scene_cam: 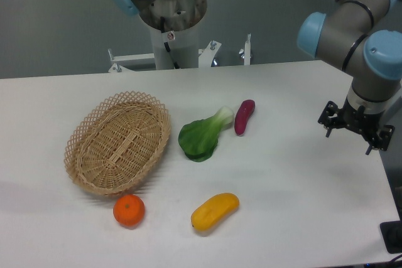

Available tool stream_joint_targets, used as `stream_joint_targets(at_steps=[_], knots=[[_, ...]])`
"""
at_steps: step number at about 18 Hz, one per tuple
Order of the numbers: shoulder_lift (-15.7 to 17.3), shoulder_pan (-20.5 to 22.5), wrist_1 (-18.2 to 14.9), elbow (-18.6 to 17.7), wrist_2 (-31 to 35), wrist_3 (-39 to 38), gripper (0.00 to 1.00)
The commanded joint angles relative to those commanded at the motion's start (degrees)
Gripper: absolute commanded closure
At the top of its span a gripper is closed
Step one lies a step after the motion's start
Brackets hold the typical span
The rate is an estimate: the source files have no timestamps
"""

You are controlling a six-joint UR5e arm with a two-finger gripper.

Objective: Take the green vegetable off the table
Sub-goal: 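Move the gripper over the green bok choy and lower toward it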

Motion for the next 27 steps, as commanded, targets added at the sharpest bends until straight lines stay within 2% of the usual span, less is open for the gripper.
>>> stream_joint_targets(at_steps=[12, 15, 18, 20, 23, 27], knots=[[0.2, -0.3, 0.2, -0.4, -0.1, -1.0, 0.00], [1.0, -0.7, -0.6, -1.3, -0.3, -2.4, 0.00], [3.2, -3.1, -0.9, -4.7, -0.4, -5.4, 0.00], [4.9, -4.5, -0.4, -8.2, -0.4, -6.8, 0.00], [7.8, -6.0, 0.2, -14.1, -0.9, -6.9, 0.00], [9.7, -8.5, 1.1, -19.2, -1.6, -6.2, 0.00]])
